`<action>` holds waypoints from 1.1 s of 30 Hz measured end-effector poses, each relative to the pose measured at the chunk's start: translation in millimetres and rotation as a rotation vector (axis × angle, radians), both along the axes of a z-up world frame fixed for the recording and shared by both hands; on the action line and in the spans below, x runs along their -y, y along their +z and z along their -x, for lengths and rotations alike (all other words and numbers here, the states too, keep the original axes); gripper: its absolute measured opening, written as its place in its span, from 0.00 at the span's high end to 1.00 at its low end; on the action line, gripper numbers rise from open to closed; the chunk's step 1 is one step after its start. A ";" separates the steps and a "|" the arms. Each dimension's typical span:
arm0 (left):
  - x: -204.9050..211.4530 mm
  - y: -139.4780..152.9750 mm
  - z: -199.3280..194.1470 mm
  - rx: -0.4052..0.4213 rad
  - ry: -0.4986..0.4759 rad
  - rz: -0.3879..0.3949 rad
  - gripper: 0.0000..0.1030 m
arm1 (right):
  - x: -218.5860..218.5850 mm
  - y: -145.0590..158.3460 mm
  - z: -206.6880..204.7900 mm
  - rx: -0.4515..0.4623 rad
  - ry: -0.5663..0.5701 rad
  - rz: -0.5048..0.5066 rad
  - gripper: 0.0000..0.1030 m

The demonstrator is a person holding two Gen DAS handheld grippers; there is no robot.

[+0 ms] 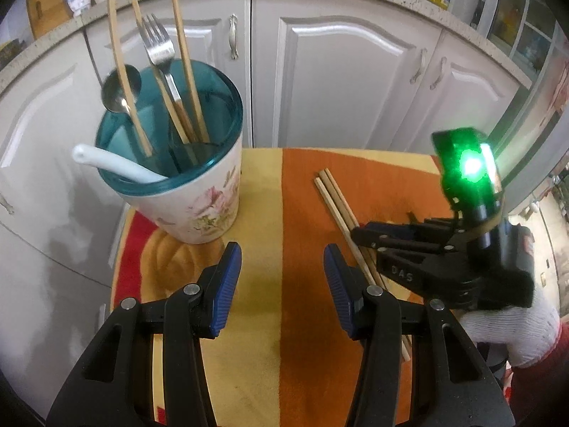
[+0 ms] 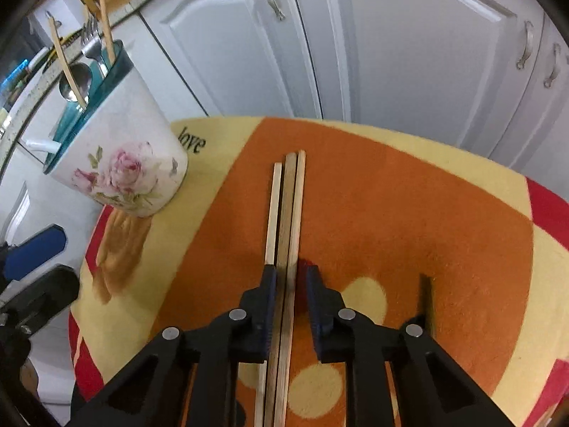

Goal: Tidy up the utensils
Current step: 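Grasp one chopstick with the right gripper while the left grasps another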

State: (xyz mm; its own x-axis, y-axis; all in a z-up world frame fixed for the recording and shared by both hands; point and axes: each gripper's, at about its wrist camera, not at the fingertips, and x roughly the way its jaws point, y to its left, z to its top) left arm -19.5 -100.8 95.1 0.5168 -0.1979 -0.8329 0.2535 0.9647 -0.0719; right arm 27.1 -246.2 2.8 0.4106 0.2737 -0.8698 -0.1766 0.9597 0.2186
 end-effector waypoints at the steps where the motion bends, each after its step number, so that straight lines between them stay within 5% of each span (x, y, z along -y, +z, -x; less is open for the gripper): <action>1: 0.8 -1.3 -0.6 -0.003 -0.001 0.000 0.54 | 4.3 1.5 0.7 0.005 -0.012 0.010 0.85; 5: 7.7 -6.8 -4.0 -0.015 -0.012 0.003 0.54 | 23.5 1.7 2.8 -0.004 -0.063 0.061 0.85; 9: 19.2 -12.9 -9.4 -0.026 -0.027 0.008 0.54 | 45.4 3.5 2.9 -0.010 -0.116 -0.024 0.86; 21: 39.4 -34.8 -34.0 -0.076 -0.016 -0.005 0.54 | 28.7 -1.8 -37.9 -0.008 -0.028 -0.083 0.86; 23: 40.9 -36.9 -41.3 -0.086 -0.007 0.003 0.54 | 28.7 -3.1 -44.2 -0.002 -0.018 -0.046 0.92; 33: 62.5 -62.6 -79.1 -0.135 0.044 0.004 0.54 | 61.4 -0.8 -45.3 -0.040 -0.056 -0.055 0.95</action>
State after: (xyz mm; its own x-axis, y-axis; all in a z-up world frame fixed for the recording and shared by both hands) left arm 59.6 -163.3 32.5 0.4085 -0.1811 -0.8946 0.1986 0.9743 -0.1065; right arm 72.4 -307.6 2.1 0.3922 0.2993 -0.8698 -0.1129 0.9541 0.2774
